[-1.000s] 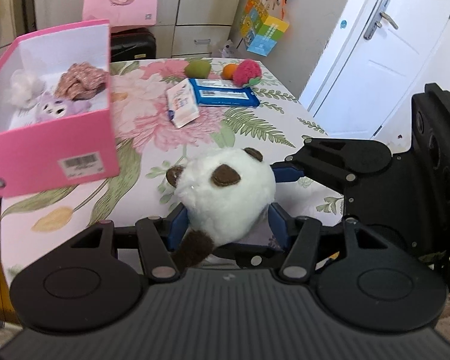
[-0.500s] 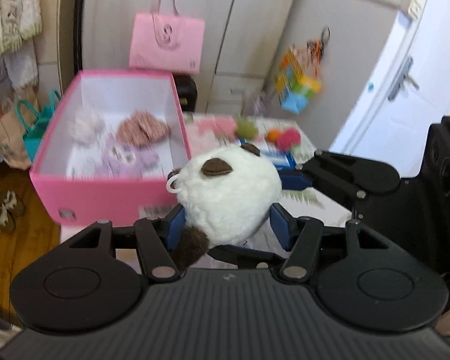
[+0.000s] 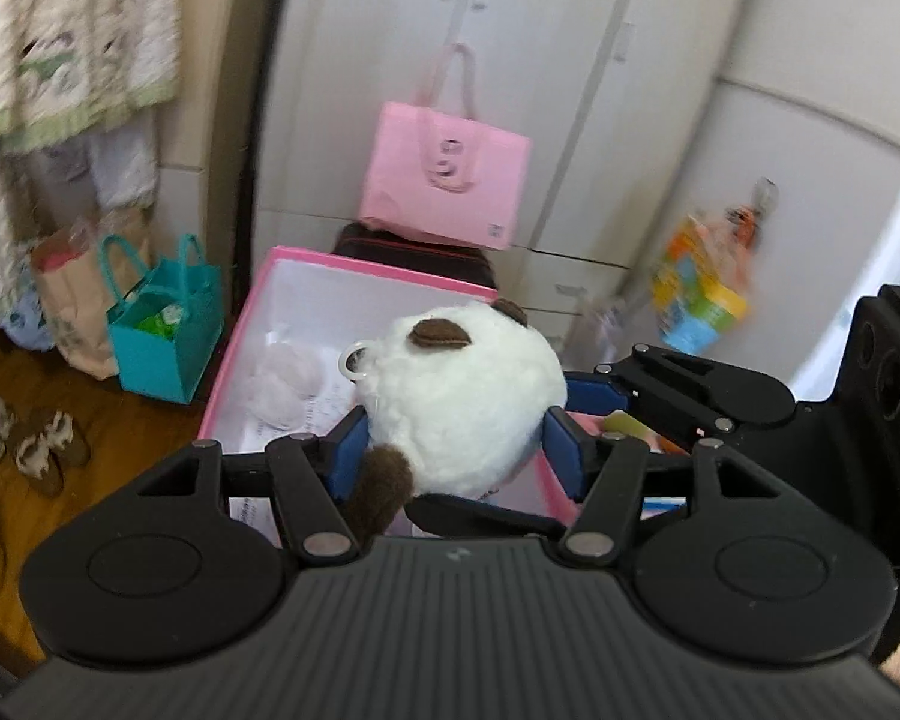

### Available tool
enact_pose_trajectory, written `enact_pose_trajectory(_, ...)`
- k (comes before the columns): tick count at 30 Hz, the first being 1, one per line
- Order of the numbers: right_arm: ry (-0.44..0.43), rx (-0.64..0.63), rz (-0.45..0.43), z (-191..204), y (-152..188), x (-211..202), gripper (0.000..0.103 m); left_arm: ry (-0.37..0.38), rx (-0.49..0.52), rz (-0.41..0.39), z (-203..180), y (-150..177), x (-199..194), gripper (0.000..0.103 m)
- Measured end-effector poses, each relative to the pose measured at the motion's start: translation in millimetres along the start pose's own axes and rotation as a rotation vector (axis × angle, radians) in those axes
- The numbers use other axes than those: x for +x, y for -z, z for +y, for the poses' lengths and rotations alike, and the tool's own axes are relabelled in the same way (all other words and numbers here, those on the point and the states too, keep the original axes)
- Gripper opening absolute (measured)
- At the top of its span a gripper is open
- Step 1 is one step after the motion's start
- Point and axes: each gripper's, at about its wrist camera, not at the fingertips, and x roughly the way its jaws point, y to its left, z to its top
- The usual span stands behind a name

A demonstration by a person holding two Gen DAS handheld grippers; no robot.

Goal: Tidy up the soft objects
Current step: 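Lift the panda plush with the left gripper over the pink shoebox, then lower the panda plush into the box and open the left gripper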

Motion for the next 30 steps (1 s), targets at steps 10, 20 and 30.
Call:
enact_pose_trajectory(10, -0.142, 0.037, 0.188, -38.5, -2.7, 89.2, 0.080, -0.068, -0.155, 0.105, 53.1, -0.2, 66.0, 0.059)
enact_pose_trajectory(20, -0.182, 0.061, 0.207, -57.2, 10.3, 91.0, 0.080, -0.159, -0.058, 0.061, 41.3, 12.2, 61.1, 0.062)
enact_pose_trajectory(30, -0.130, 0.046, 0.185, -47.6, 13.9, 44.4, 0.079, -0.172, 0.051, -0.017, 9.7, 19.4, 16.9, 0.064)
